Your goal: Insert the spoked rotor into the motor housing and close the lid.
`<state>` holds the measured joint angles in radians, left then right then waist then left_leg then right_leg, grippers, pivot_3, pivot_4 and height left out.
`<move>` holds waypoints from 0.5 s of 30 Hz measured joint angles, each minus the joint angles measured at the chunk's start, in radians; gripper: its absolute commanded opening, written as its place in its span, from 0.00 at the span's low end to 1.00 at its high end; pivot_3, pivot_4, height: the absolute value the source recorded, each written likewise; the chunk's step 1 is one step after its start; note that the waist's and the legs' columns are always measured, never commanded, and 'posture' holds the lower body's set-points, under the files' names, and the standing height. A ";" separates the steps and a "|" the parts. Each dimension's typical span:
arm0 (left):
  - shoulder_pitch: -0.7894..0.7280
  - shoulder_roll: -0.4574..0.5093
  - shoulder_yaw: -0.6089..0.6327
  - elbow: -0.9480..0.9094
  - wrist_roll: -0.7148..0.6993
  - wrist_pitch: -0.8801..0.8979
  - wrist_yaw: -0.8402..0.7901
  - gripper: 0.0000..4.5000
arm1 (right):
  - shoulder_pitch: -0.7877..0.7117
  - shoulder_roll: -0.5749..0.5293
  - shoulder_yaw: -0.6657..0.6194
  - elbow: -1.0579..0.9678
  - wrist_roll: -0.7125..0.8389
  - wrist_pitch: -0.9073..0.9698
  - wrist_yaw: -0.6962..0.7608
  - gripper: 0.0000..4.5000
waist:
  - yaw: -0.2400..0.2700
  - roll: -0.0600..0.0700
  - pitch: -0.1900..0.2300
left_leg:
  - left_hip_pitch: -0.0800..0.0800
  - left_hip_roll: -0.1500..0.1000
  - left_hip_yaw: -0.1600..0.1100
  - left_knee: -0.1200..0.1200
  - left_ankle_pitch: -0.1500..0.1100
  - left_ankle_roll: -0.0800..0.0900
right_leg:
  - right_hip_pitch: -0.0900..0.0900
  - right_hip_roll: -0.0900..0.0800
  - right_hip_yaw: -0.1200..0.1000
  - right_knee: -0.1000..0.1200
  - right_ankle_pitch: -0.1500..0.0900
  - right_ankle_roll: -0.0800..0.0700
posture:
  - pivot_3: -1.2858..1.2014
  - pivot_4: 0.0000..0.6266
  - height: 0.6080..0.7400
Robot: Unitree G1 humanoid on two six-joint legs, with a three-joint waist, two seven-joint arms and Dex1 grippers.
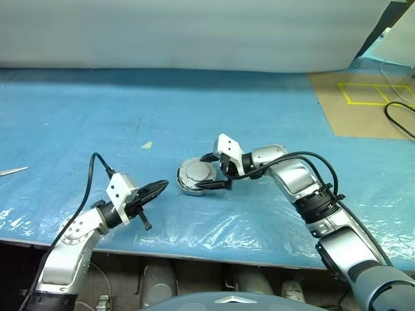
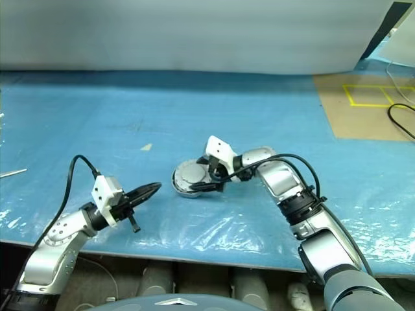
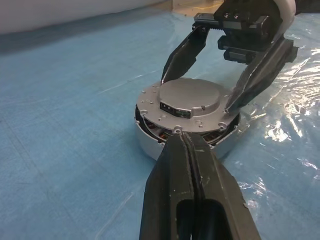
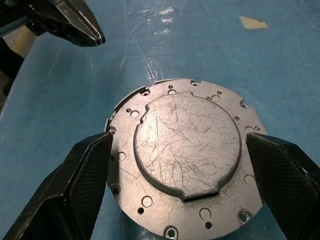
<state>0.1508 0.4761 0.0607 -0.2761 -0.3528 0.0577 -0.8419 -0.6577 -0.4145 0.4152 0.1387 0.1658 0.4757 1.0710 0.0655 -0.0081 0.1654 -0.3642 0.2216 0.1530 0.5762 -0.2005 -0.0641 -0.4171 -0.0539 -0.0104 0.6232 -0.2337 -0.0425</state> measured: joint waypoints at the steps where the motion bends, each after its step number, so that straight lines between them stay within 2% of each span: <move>1: -0.001 0.000 0.000 0.004 0.002 -0.007 0.000 0.00 | 0.000 0.005 -0.002 0.002 -0.003 -0.001 -0.003 0.86 | 0.000 0.000 0.000 | 0.000 0.000 0.000 0.000 0.000 0.000 | 0.000 0.000 0.000 0.000 0.000 0.000 | 0.52 0.24 1.00; 10: -0.005 0.018 0.015 0.033 0.004 -0.019 0.000 0.00 | -0.012 0.018 -0.019 0.003 -0.006 0.017 0.005 0.20 | -0.001 0.000 0.000 | 0.000 0.000 0.000 0.000 0.000 0.000 | 0.000 0.000 0.000 0.000 0.000 0.000 | 0.52 0.24 1.00; 15: 0.008 0.032 0.029 0.044 0.004 -0.027 0.007 0.00 | -0.018 0.019 -0.018 -0.005 -0.004 0.061 0.037 0.20 | -0.001 0.000 0.000 | 0.000 0.000 0.000 0.000 0.000 0.000 | 0.000 0.000 0.000 0.000 0.000 0.000 | 0.52 0.24 1.00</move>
<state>0.1587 0.5083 0.0893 -0.2320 -0.3485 0.0307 -0.8350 -0.6762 -0.3960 0.3977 0.1337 0.1613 0.5363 1.1081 0.0643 -0.0080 0.1653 -0.3644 0.2218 0.1535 0.5760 -0.2005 -0.0641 -0.4172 -0.0535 -0.0102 0.6231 -0.2337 -0.0427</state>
